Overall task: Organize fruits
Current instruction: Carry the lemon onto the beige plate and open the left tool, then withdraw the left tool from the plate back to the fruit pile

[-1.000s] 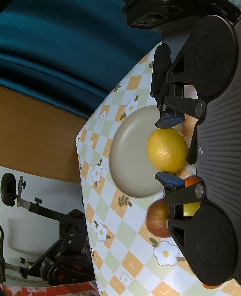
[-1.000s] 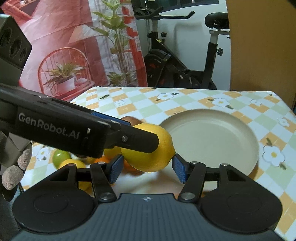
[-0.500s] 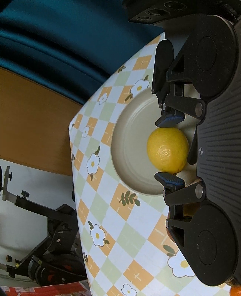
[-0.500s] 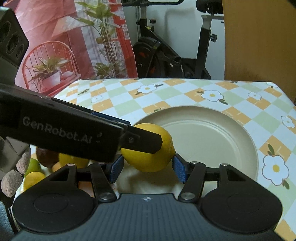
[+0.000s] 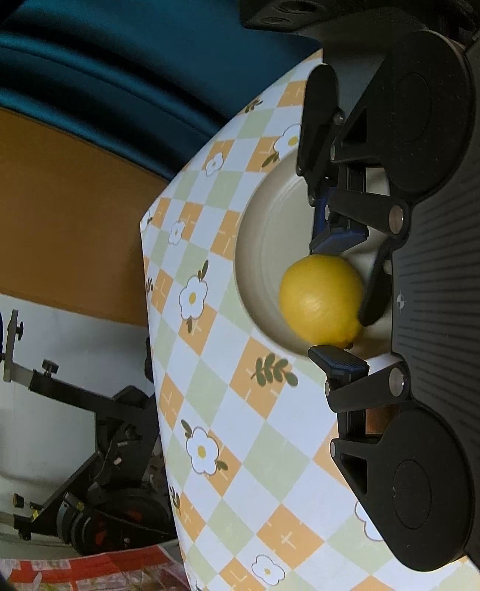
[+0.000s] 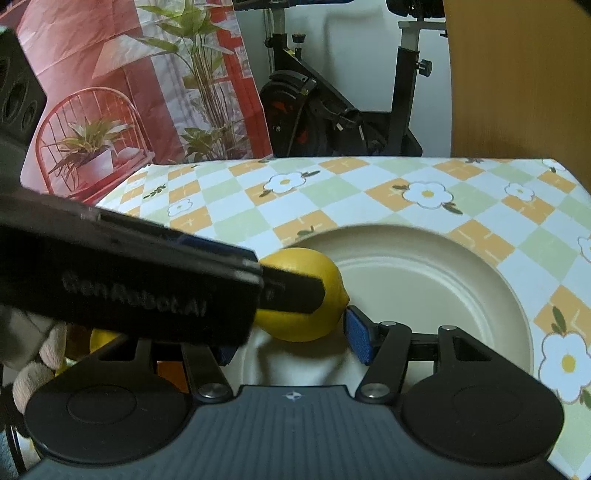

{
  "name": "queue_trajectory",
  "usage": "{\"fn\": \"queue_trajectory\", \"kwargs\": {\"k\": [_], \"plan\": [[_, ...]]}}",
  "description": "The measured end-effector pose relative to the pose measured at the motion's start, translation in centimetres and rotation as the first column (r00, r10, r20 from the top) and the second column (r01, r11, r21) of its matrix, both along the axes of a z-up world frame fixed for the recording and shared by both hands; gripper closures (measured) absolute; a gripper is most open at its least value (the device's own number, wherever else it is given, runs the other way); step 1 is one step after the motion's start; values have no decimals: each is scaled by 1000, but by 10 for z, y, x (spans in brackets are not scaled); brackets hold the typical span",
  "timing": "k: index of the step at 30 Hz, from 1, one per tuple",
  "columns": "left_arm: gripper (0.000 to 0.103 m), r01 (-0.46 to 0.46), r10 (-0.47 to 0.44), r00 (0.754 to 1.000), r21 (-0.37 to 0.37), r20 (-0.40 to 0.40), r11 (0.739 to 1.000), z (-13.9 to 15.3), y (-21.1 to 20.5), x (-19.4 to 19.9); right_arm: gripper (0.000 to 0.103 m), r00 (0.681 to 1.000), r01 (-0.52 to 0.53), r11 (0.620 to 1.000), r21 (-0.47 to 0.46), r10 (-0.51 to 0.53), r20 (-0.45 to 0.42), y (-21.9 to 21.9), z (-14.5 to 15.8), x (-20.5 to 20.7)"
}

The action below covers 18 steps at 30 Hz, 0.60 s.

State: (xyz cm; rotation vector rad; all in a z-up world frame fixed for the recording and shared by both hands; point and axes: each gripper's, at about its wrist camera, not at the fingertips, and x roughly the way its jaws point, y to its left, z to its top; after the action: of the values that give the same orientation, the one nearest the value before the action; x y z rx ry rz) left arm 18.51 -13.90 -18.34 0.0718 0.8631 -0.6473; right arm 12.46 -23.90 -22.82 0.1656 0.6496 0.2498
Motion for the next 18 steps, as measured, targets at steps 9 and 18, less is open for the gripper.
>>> {"fn": "queue_trajectory", "kwargs": {"k": [9, 18], "plan": [[45, -51, 52, 998, -36, 19, 998, 10, 14, 2, 45, 997, 66, 998, 8, -66, -43, -6, 0, 13], [45, -113, 116, 992, -60, 55, 992, 31, 44, -8, 46, 988, 141, 990, 21, -140, -60, -13, 6, 2]]}}
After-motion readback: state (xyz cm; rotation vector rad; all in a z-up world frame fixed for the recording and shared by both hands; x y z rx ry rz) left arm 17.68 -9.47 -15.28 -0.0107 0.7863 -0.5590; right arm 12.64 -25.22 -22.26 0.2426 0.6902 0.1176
